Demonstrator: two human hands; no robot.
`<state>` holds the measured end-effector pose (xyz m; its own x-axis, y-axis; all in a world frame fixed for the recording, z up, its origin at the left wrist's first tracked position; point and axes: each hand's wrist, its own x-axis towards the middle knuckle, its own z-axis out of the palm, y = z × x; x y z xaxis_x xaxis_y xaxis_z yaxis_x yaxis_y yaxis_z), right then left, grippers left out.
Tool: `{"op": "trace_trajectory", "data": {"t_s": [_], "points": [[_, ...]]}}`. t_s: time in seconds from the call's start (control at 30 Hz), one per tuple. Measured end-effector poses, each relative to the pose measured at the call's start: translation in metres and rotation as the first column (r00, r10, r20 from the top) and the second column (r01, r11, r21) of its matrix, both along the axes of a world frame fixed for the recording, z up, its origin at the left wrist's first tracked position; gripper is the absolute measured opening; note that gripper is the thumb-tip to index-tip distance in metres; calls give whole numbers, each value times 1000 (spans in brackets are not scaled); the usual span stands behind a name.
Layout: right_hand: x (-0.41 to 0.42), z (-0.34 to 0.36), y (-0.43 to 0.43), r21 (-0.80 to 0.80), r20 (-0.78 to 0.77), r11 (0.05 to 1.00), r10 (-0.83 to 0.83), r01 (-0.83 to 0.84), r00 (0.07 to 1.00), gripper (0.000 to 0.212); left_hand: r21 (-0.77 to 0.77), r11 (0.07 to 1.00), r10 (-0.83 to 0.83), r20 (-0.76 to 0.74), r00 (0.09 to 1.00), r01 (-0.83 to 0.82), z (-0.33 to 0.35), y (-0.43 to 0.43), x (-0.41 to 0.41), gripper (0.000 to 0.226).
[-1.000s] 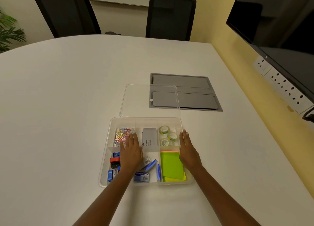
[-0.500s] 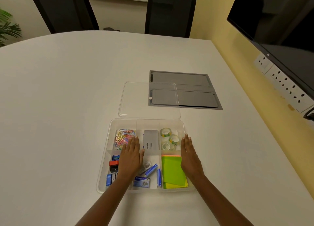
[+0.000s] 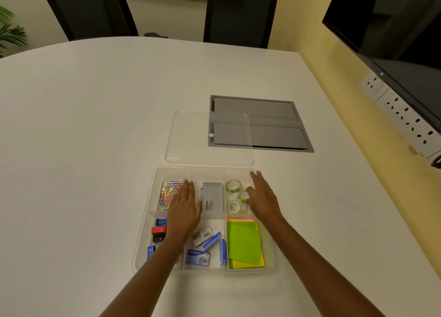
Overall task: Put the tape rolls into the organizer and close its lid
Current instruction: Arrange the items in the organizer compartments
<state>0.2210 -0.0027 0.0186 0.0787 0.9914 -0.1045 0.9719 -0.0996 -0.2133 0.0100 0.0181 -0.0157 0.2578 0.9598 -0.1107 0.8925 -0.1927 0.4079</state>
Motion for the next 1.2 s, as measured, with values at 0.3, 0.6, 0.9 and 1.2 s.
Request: {"op": "trace_trajectory", "data": {"t_s": [0.3, 0.6, 0.9, 1.2], "points": [[-4, 10, 20, 67, 278, 993, 70, -92, 958, 21, -4, 1000, 7, 111, 994, -7, -4, 1, -1, 68], [-18, 2, 14, -60, 222, 995, 90, -78, 971, 25, -10, 1000, 23, 114, 993, -22, -3, 0, -2, 118], [-28, -6, 16, -180, -155, 961, -238, 209, 959, 29, -21, 999, 30, 103, 994, -28, -2, 0, -1, 120], [-25, -8, 9, -284, -246, 930, -307, 235, 919, 36, -10, 999, 39, 121, 992, -38, -1, -1, -1, 120]]}}
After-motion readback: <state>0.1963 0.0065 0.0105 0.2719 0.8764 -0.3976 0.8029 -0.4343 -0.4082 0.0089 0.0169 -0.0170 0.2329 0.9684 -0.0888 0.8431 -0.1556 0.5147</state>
